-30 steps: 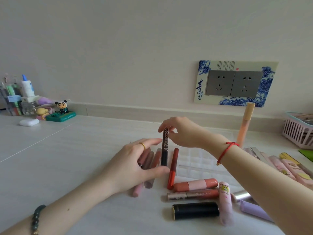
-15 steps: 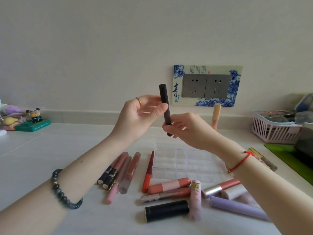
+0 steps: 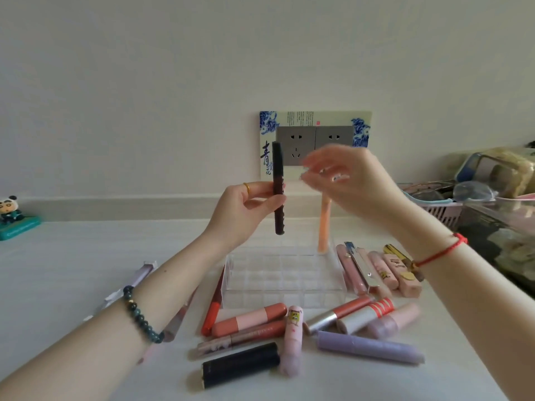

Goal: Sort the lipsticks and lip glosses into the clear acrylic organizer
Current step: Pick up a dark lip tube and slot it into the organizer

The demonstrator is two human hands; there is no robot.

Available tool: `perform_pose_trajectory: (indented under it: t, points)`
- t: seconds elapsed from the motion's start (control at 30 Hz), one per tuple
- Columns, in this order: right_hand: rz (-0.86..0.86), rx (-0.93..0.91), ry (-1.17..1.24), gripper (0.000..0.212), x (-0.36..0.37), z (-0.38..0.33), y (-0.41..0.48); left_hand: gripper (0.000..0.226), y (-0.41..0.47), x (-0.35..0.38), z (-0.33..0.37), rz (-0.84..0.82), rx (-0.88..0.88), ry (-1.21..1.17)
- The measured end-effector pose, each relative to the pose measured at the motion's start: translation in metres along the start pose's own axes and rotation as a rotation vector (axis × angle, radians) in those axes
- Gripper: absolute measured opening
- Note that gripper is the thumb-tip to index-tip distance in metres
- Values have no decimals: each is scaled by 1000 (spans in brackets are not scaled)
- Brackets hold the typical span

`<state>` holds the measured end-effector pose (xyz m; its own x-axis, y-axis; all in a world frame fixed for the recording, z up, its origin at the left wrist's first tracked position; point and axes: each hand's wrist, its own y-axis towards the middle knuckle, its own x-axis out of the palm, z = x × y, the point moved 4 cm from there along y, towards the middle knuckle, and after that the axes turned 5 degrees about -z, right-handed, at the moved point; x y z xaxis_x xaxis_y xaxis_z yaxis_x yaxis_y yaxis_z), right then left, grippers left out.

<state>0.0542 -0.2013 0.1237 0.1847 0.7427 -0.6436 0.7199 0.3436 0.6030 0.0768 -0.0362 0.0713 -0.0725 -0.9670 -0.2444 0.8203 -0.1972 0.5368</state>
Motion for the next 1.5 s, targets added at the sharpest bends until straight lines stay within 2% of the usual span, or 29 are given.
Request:
perform_pose_trajectory:
  t: [0.1, 0.33, 0.43, 1.33, 1.5]
  points:
    - [67, -9, 60, 28, -12, -2, 11, 15, 8, 8, -2, -34, -15, -17]
    - [-8, 44, 112, 20, -9, 3, 28, 17, 28, 26, -4, -97, -27, -5]
    - [-13, 49, 134, 23, -9, 8, 32, 19, 34, 28, -7, -109, -35, 17]
    - [-189, 108, 12, 19, 15, 41, 32, 7, 31, 36, -48, -210, -95, 217]
    - [-176, 102, -6, 20, 16, 42, 30, 9, 31, 36, -48, -206, -99, 234]
